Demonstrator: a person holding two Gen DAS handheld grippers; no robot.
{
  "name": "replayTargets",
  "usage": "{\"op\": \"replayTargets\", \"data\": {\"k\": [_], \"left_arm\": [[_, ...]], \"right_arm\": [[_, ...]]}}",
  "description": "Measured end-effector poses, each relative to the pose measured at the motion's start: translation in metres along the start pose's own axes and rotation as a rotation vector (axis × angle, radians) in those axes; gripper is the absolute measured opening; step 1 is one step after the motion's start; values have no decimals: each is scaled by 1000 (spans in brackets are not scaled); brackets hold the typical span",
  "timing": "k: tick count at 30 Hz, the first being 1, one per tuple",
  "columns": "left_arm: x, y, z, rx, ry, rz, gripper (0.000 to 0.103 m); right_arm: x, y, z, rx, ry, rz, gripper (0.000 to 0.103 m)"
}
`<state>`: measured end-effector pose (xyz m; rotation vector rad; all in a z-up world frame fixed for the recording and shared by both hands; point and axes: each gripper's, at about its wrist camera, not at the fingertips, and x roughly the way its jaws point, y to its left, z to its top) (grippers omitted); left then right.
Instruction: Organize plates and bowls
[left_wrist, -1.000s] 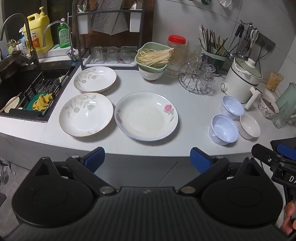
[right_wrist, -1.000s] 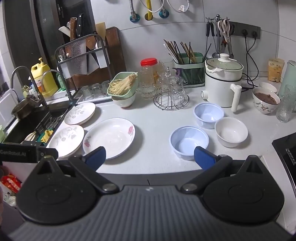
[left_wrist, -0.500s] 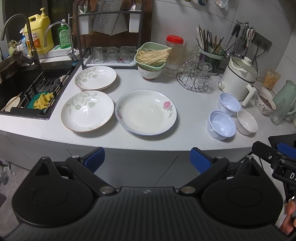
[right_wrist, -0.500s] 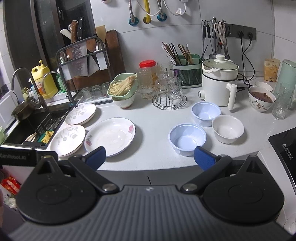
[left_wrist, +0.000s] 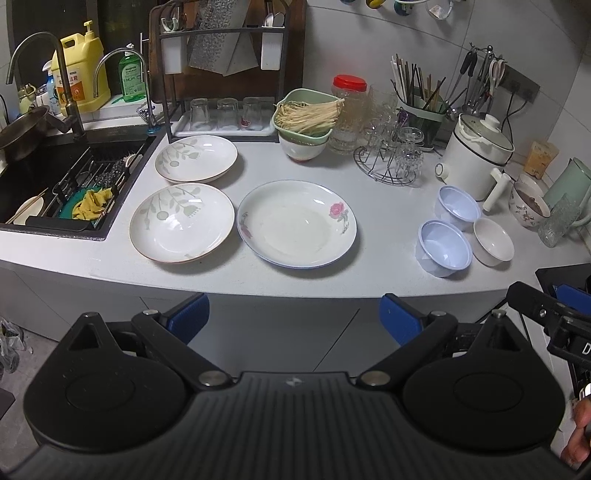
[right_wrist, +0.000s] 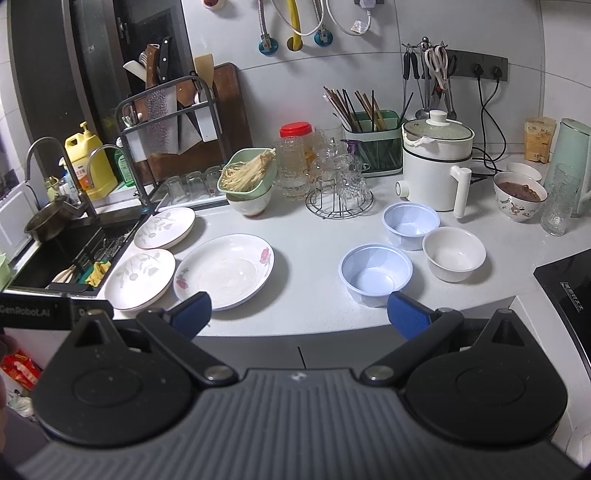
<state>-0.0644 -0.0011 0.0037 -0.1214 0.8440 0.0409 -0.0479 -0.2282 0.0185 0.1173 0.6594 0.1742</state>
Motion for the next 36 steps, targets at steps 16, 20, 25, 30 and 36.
{"op": "replayTargets", "data": {"k": [16, 20, 25, 30, 36], "left_arm": [[-2, 1, -11, 6, 14, 2, 100], [-1, 1, -13, 5, 16, 0, 100], [0, 0, -16, 4, 18, -3, 100], [1, 0, -17, -2, 13, 0, 100], [1, 0, -16, 0, 17, -4, 100]], "right_arm": [[-4, 3, -6, 6, 1, -5, 103], [-4, 3, -6, 8, 5, -6, 103], [-5, 2, -7, 7, 5, -6, 103], [-5, 2, -8, 7, 8, -4, 103], [-6, 1, -11, 13, 11, -1, 103]]}}
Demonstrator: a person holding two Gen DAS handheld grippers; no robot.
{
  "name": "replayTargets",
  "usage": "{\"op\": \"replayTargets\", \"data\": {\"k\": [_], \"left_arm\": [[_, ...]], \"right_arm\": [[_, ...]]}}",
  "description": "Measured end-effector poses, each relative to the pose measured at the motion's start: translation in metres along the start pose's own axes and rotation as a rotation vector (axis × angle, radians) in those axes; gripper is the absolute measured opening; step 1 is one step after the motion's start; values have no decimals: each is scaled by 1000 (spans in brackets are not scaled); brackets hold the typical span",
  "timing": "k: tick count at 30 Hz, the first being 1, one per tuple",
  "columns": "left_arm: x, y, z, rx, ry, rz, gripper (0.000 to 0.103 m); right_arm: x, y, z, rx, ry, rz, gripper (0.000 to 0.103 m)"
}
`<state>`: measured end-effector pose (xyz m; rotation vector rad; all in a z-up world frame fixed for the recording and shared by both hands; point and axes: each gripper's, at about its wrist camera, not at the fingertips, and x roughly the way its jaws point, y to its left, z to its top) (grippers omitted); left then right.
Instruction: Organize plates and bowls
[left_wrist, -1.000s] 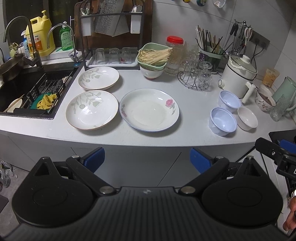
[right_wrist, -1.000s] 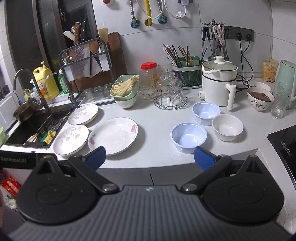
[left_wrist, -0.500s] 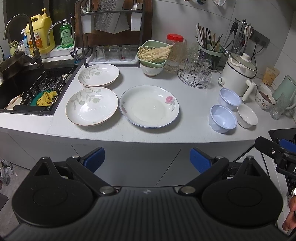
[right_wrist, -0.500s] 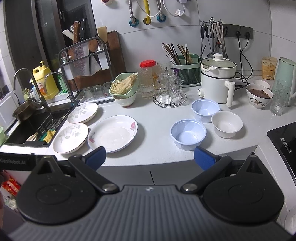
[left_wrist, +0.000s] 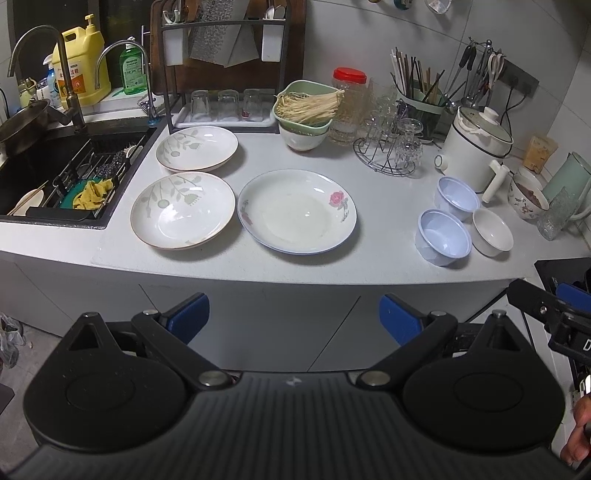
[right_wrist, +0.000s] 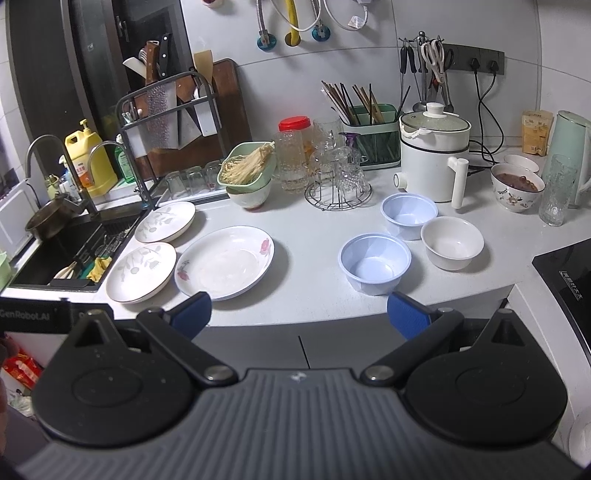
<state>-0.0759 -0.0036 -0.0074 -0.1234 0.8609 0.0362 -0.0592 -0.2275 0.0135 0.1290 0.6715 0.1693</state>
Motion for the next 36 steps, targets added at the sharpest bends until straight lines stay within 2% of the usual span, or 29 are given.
{"op": "replayTargets", "data": {"k": [19, 29, 36], "left_arm": [[-3, 4, 4, -15, 4, -1, 100], [8, 8, 13, 9, 13, 13, 100], [20, 12, 19, 3, 28, -6, 100]], "right_arm": [[0, 4, 2, -11, 8, 39, 103], [8, 7, 4, 19, -2, 49, 103], [17, 9, 4, 28, 28, 73, 103]]}}
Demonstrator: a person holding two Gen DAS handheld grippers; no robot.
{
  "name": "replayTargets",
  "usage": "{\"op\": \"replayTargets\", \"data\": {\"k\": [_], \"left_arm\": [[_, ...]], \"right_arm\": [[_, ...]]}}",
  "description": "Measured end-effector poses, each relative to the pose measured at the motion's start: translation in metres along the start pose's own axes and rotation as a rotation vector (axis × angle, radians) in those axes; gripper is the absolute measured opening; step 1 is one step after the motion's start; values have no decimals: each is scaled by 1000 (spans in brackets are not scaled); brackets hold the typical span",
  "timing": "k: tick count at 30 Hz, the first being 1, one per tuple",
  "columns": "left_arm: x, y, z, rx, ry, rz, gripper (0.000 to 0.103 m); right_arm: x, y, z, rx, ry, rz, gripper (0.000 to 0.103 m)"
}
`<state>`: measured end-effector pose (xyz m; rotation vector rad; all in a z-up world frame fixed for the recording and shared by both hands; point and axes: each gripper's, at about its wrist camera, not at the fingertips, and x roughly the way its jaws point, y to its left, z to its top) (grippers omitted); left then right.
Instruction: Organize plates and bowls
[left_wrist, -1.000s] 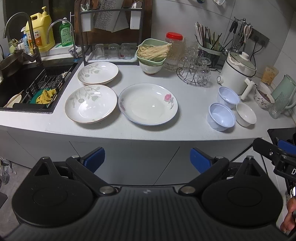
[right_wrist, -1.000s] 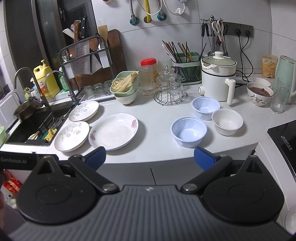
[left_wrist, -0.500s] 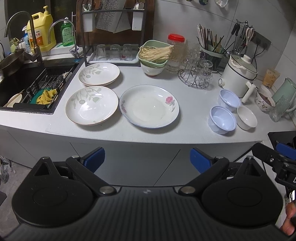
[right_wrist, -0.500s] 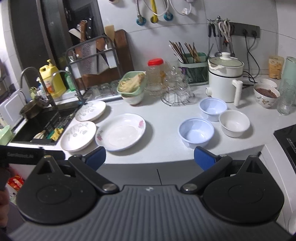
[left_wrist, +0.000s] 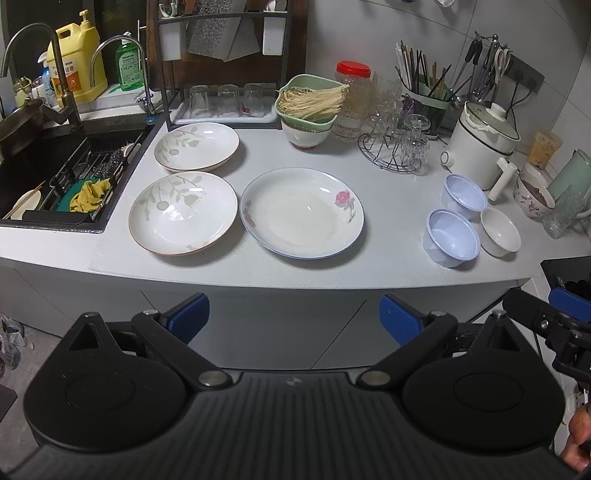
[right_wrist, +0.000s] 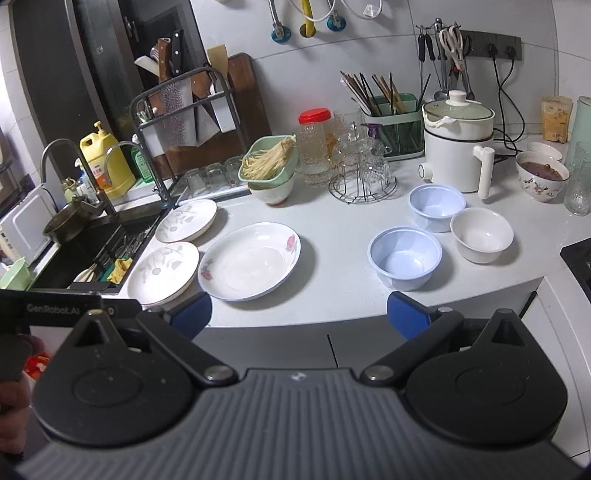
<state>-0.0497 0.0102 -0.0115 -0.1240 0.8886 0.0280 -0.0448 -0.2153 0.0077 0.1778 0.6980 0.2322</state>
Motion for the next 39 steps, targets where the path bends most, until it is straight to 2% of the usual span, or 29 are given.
{"op": "replayTargets", "data": {"k": [5, 15, 19, 29, 31, 34, 39], "left_arm": [[12, 10, 11, 9, 16, -2, 100], [36, 52, 46, 9, 28, 6, 100], [51, 67, 64, 27, 37, -19, 100], [89, 107, 105, 59, 63, -70, 100], [97, 115, 112, 65, 66, -77, 100], [111, 128, 123, 70, 78, -102, 100], [131, 149, 141, 92, 91, -140, 100]], "right_arm": [[10, 3, 4, 33, 4, -2, 103], [46, 42, 17, 15, 32, 9, 103], [61, 52, 23, 57, 31, -20, 103], [98, 90, 34, 65, 23, -52, 103], [105, 96, 37, 73, 14, -79, 103], [115, 107, 41, 73, -18, -164, 103], [135, 124, 48, 113, -23, -180, 103]]}}
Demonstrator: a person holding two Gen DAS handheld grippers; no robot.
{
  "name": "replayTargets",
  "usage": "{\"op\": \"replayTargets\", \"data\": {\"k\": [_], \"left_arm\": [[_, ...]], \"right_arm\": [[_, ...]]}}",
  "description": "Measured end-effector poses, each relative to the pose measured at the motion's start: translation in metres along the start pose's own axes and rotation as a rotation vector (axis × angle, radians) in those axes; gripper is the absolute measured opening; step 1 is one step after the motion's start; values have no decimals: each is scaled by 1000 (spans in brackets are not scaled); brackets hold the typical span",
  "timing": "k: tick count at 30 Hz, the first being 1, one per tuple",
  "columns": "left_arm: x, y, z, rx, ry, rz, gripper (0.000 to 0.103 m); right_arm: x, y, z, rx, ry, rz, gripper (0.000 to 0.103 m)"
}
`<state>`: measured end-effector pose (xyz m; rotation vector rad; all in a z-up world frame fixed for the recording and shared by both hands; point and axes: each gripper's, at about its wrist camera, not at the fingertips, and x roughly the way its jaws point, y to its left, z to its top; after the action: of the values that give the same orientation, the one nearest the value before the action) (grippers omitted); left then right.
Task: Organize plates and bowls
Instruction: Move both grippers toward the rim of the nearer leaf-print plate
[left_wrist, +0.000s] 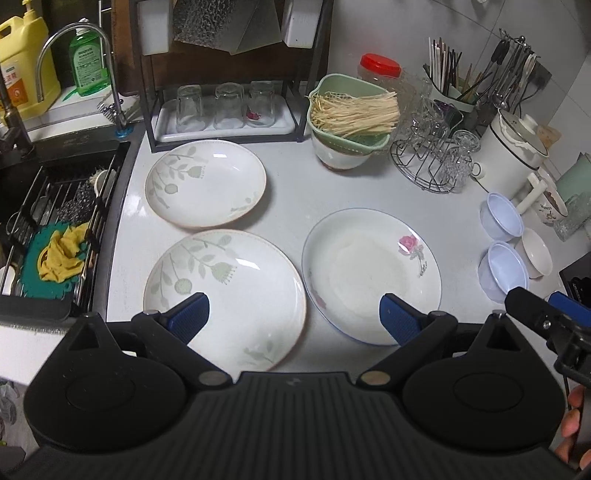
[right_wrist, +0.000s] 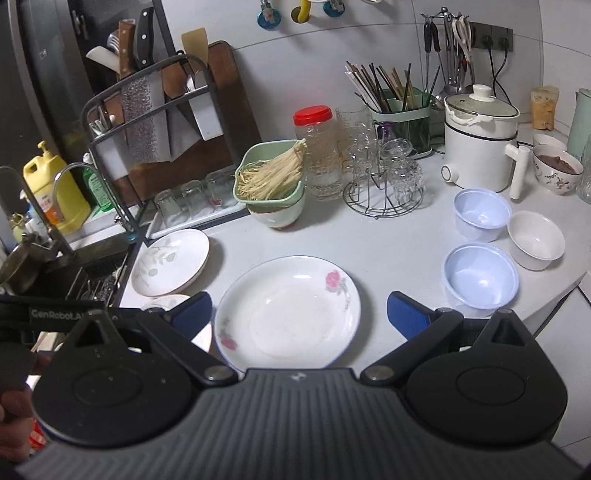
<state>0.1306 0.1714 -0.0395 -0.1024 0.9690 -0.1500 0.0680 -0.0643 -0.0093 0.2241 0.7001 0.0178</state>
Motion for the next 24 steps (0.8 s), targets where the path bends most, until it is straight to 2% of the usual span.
{"op": "replayTargets", "data": {"k": [5, 10, 13, 14, 17, 20, 22, 24], "left_arm": [[19, 29, 10, 17, 30, -25, 100], [35, 58, 12, 26, 26, -28, 100], [46, 74, 12, 36, 14, -39, 100], [50, 79, 13, 38, 16, -36, 100], [64, 95, 13, 44, 32, -37, 99], [78, 111, 10, 53, 42, -42, 99], [86, 123, 8, 53, 52, -48, 93], [96, 135, 6, 40, 71, -54, 90]], "right_arm": [[19, 19, -5, 32, 21, -6, 103], [47, 33, -12, 96, 91, 28, 103], [60, 37, -17, 147, 110, 38, 99], [66, 39, -19, 161, 122, 35, 96], [81, 46, -25, 212, 168, 40, 77], [92, 54, -33, 241, 204, 48, 68], [100, 60, -39, 257, 233, 66, 59], [110, 66, -46, 269, 275, 70, 46]]}}
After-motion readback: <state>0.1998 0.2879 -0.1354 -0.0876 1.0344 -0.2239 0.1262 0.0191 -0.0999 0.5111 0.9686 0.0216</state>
